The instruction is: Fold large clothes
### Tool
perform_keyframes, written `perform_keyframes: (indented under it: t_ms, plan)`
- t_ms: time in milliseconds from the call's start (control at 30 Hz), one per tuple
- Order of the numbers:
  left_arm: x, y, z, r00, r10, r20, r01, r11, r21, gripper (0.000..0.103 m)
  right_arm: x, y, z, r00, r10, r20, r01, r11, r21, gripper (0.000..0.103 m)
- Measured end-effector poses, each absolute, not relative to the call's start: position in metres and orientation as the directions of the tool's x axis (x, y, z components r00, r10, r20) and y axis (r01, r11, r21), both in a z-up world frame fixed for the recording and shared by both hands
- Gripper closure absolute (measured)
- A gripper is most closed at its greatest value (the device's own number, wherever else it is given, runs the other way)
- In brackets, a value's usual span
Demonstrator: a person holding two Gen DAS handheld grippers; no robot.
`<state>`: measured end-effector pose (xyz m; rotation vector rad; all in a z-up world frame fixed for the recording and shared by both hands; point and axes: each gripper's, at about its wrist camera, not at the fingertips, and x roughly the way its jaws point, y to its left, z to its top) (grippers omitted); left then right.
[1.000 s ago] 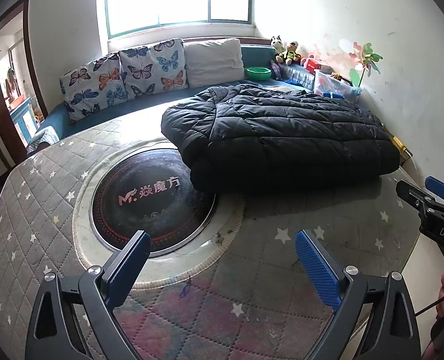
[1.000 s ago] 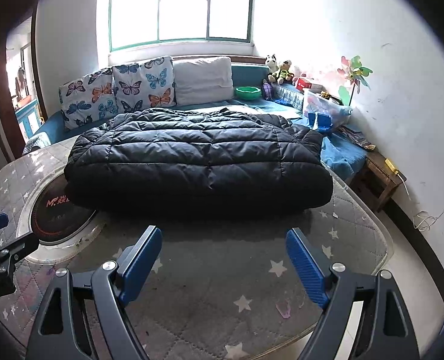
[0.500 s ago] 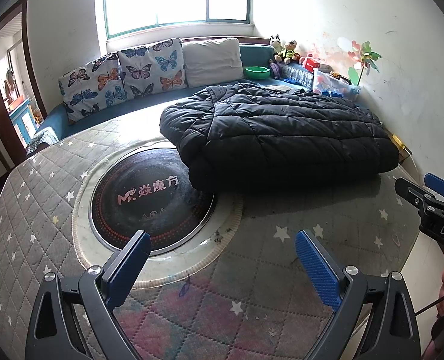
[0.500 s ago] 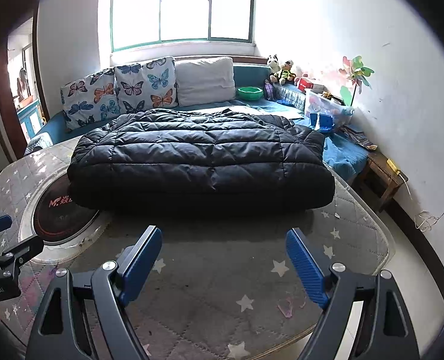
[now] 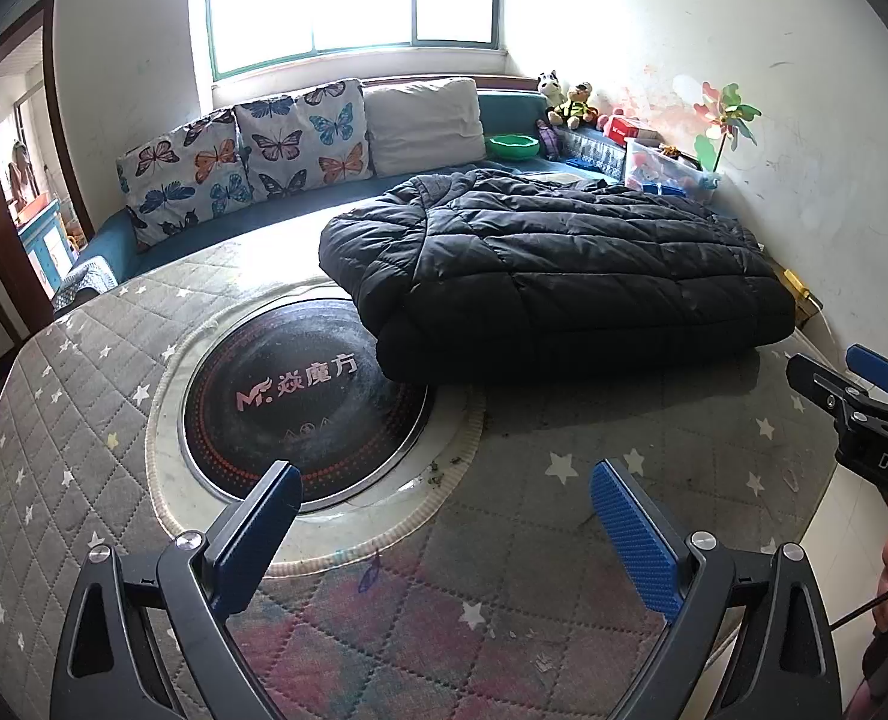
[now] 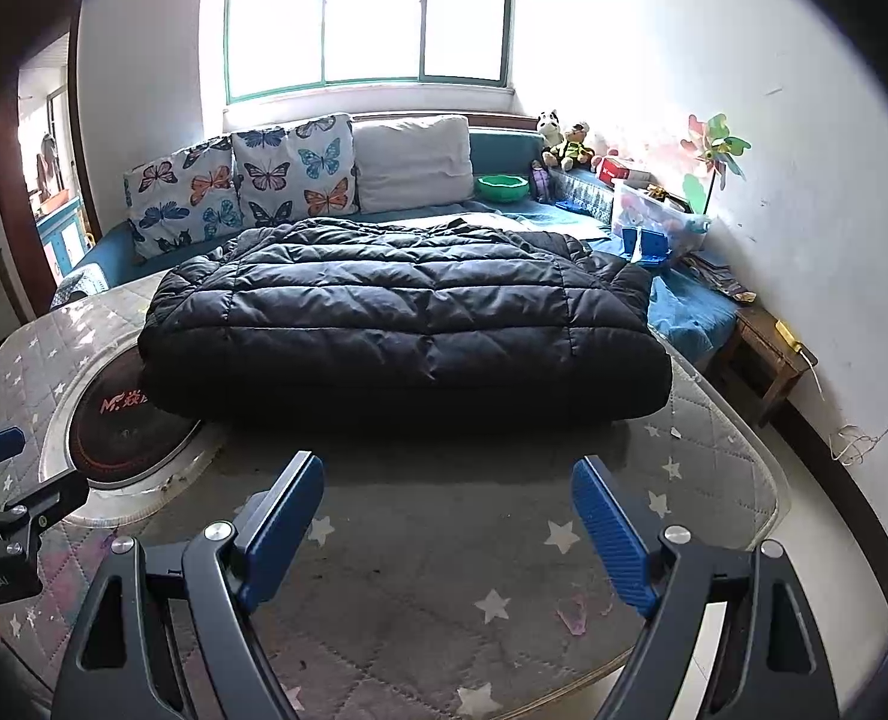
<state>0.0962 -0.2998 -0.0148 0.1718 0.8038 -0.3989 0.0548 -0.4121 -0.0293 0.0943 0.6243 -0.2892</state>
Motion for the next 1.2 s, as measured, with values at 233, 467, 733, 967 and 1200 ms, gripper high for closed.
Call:
perform_keyframes:
  t_ms: [233,467,733,967,1200]
  plan:
    - [0.0948,-0.2995,-0.0139,0.623,-0.281,-0.73,0.413,0.911,0.002,0.0,0.0556,-0.4127,-0.0289,0.773,-0.237,-0.588,0.292,0.956,-0.001,0.01]
    - [0.0933,-0.2983,-0.0126,0.624,-0.282,-0.729,0.414,0.91,0.003,0.0,0.0558,-0.4132,-0.029,0.776,-0.236,-0.585,0.291,0.957,0.0,0.01]
    - [0.0926,-0.2981,-0.012,0.626,-0.281,-0.728,0.414,0.91,0.005,0.0,0.0554,-0.4129,-0.0286,0.777,-0.234,-0.585,0.29,0.957,0.002,0.01]
    - [0.0924,-0.2994,-0.011,0.628,-0.28,-0.726,0.413,0.911,0.006,0.0,0.0552,-0.4128,-0.0285,0.777,-0.234,-0.585,0.29,0.957,0.001,0.01]
    - [0.0922,-0.3011,-0.0096,0.629,-0.283,-0.724,0.417,0.909,0.007,0.0,0.0562,-0.4125,-0.0279,0.778,-0.232,-0.584,0.286,0.958,0.001,0.01]
